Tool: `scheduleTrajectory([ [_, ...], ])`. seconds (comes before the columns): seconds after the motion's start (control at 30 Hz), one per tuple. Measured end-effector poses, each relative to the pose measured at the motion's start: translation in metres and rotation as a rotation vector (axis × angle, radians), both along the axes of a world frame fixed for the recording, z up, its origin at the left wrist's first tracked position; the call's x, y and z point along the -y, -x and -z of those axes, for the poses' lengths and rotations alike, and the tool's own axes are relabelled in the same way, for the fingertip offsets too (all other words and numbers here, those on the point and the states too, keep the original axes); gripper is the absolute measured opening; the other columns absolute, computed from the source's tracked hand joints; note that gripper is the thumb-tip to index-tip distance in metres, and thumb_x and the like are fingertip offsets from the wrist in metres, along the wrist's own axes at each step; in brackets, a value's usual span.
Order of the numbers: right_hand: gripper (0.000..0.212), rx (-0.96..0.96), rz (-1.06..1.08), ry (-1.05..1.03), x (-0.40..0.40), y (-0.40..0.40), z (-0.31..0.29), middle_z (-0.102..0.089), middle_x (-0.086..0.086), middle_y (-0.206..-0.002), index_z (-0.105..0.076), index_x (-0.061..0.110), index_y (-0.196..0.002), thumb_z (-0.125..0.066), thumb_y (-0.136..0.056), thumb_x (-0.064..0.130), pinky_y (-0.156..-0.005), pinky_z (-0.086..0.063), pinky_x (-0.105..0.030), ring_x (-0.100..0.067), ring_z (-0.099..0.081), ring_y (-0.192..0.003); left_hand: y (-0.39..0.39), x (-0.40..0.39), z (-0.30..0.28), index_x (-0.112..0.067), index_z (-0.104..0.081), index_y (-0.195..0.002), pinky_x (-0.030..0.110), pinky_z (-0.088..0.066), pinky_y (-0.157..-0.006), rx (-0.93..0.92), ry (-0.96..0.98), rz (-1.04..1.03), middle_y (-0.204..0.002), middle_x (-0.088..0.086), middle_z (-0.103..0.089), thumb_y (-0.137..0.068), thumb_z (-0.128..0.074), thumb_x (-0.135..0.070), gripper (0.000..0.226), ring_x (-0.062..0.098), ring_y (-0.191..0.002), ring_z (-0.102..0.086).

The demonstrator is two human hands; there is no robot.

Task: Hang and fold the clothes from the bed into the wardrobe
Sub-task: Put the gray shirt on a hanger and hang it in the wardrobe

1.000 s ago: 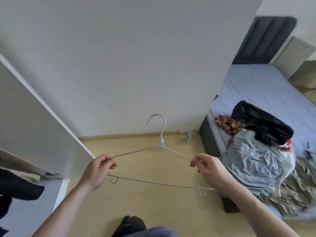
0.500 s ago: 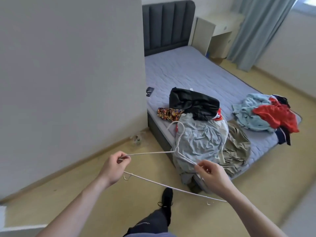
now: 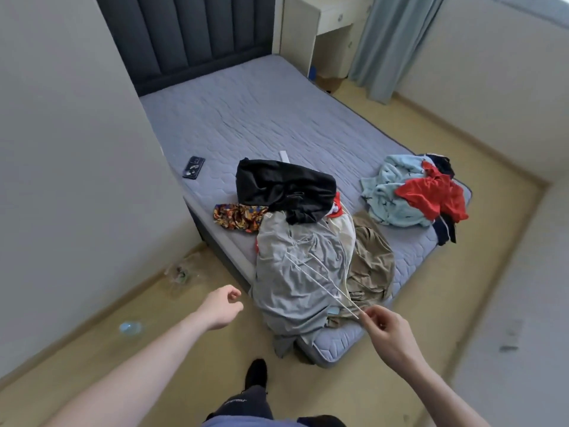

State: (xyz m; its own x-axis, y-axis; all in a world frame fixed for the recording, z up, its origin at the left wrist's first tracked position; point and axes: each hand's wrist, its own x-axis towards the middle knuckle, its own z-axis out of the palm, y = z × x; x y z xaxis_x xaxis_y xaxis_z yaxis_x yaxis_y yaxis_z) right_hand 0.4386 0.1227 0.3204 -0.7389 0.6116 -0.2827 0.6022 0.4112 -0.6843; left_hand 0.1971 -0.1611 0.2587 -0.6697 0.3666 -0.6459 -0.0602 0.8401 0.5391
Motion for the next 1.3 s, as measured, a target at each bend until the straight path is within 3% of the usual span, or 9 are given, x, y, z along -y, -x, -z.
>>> scheduleTrajectory([
  [0.2,0.027,0.050,0.188,0.011,-0.080,0.013,0.013,-0.059,0.012,-0.057,-0.069,0.025,-0.074,-0.065,-0.097,0.040,-0.053,-0.039,-0.025,-0.003,-0.050,-0.052,0.013,-0.095,0.010,-0.022,-0.068,-0.116,0.025,-0.047,-0.095,0.002,0.022,0.119,-0.116,-0.003,-0.067,-0.091,-0.064,-0.026,0.026,0.018,-0.111,-0.061],
  [0.33,0.023,0.067,0.281,0.079,-0.133,0.026,0.034,-0.063,0.007,-0.065,-0.067,0.023,-0.077,-0.065,-0.097,0.034,-0.062,-0.045,-0.030,-0.009,-0.055,-0.062,0.001,-0.137,0.028,-0.022,-0.069,-0.114,0.024,-0.047,-0.090,0.023,0.047,0.136,-0.110,-0.005,-0.067,-0.090,-0.062,-0.025,0.026,0.017,-0.106,-0.063],
  [0.5,0.017,0.120,0.230,0.158,-0.199,0.052,0.066,-0.071,0.005,-0.080,-0.068,0.026,-0.083,-0.063,-0.098,0.033,-0.066,-0.047,-0.028,-0.015,-0.065,-0.080,-0.027,-0.173,0.063,-0.021,-0.069,-0.109,0.026,-0.048,-0.091,0.066,0.121,0.014,-0.116,0.001,-0.063,-0.091,-0.059,-0.022,0.021,0.019,-0.105,-0.061],
  [0.6,0.021,0.157,0.162,0.182,-0.242,0.069,0.090,-0.071,0.006,-0.074,-0.069,0.024,-0.081,-0.062,-0.099,0.034,-0.064,-0.046,-0.029,-0.016,-0.066,-0.077,-0.055,-0.193,0.089,-0.020,-0.065,-0.115,0.026,-0.043,-0.097,0.108,0.202,-0.061,-0.125,0.002,-0.054,-0.094,-0.057,-0.022,0.022,0.019,-0.114,-0.055],
  [0.7,0.034,0.212,0.105,0.195,-0.280,0.084,0.121,-0.062,0.010,-0.060,-0.063,0.016,-0.073,-0.060,-0.098,0.038,-0.062,-0.044,-0.033,-0.015,-0.057,-0.064,-0.081,-0.215,0.118,-0.021,-0.061,-0.110,0.025,-0.041,-0.099,0.163,0.259,-0.114,-0.127,0.003,-0.050,-0.096,-0.056,-0.023,0.016,0.020,-0.117,-0.052],
  [0.83,0.043,0.263,0.076,0.186,-0.316,0.108,0.172,-0.040,0.012,-0.048,-0.037,0.012,-0.067,-0.059,-0.097,0.034,-0.057,-0.036,-0.036,-0.016,-0.038,-0.055,-0.097,-0.254,0.163,-0.029,-0.051,-0.088,0.021,-0.041,-0.095,0.187,0.272,-0.145,-0.120,0.002,-0.049,-0.094,-0.056,-0.019,0.012,0.019,-0.112,-0.054],
  [1.03,0.038,0.240,0.124,0.198,-0.340,0.142,0.260,-0.030,0.013,-0.051,-0.028,0.021,-0.069,-0.058,-0.090,0.031,-0.058,-0.031,-0.036,-0.014,-0.030,-0.056,-0.107,-0.304,0.261,-0.027,-0.055,-0.103,0.021,-0.037,-0.100,0.196,0.225,-0.173,-0.132,-0.003,-0.043,-0.092,-0.059,-0.021,0.014,0.017,-0.123,-0.051],
  [1.13,0.036,0.218,0.163,0.202,-0.343,0.150,0.315,-0.030,0.012,-0.054,-0.031,0.020,-0.069,-0.057,-0.092,0.029,-0.058,-0.029,-0.035,-0.008,-0.027,-0.051,-0.115,-0.317,0.317,-0.025,-0.061,-0.110,0.023,-0.033,-0.109,0.249,0.268,-0.137,-0.154,-0.001,-0.030,-0.092,-0.058,-0.020,0.019,0.021,-0.137,-0.039],
  [1.3,0.039,0.330,0.251,0.144,-0.352,0.138,0.410,-0.043,-0.005,-0.064,-0.036,0.012,-0.069,-0.049,-0.100,0.032,-0.063,-0.032,-0.040,-0.025,-0.039,-0.065,-0.135,-0.315,0.390,-0.036,-0.062,-0.125,0.036,-0.030,-0.119,0.284,0.408,-0.037,-0.168,-0.004,0.019,-0.090,-0.058,-0.016,0.040,0.027,-0.155,-0.003],
])
